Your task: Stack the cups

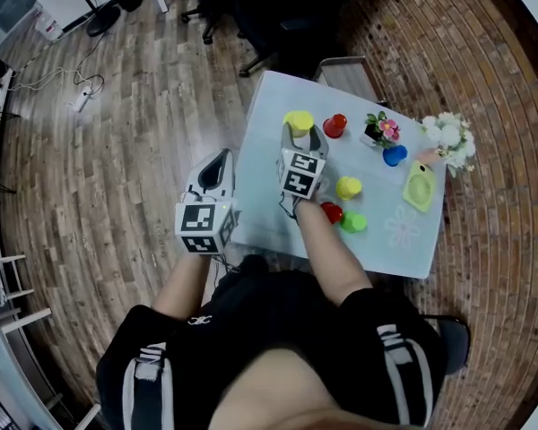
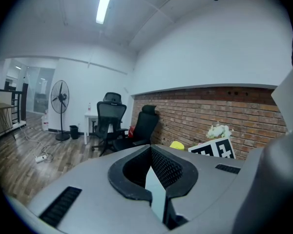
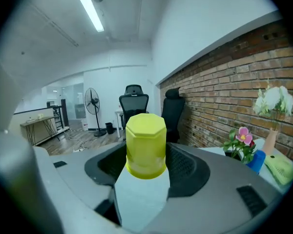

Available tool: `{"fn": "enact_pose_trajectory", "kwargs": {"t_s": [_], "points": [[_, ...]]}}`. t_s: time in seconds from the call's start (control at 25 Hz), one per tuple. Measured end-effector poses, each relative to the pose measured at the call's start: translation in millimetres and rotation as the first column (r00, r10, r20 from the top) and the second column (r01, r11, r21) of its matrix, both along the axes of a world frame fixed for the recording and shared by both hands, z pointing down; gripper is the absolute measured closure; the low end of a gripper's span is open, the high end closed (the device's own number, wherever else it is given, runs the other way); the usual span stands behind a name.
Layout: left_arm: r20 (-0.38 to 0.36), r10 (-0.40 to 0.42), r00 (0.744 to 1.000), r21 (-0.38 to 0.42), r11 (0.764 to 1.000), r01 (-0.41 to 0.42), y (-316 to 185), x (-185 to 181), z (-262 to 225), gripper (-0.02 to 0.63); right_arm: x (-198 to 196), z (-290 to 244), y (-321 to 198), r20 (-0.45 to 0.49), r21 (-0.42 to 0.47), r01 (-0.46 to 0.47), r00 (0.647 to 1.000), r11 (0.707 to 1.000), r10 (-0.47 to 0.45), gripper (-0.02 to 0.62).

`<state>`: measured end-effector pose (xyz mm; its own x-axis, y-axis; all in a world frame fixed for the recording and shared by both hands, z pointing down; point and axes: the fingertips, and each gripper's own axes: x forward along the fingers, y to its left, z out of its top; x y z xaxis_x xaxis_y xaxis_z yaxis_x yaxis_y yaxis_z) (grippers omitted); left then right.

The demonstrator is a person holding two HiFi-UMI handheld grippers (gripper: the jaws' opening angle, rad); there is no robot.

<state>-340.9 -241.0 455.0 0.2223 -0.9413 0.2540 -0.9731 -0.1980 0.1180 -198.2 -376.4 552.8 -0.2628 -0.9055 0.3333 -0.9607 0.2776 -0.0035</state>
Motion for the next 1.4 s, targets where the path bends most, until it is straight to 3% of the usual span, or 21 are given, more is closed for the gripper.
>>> {"fn": "enact_pose_trajectory", "kwargs": {"t_s": [0.24,0.52,1.08,1.4], "points": [[-0.012,0.016,1.0,0.026,1.0,-0.016,10,23,-17,0.603,19,-70,25,0.005,0.097,0.024,1.0,0.995,-0.024,0.348],[-0.009,0.101,0.995,0.076,0.992,-0.1,15,73,-37,0.603,76,-127,52,0.026,0.179,-0.036,0.999,0.983,0.032,0.348],[0.028,0.324,0.945,0.118,0.938,-0.325,13,213,-55,0.602,256,-149,105,0.035,0.211,-0.281,0.959,0.936,0.28,0.348],[0.048,0.423,0.905,0.114,0.898,-0.426,21,281,-60,0.603,328,-144,134,0.028,0.203,-0.371,0.927,0.906,0.374,0.348]]}}
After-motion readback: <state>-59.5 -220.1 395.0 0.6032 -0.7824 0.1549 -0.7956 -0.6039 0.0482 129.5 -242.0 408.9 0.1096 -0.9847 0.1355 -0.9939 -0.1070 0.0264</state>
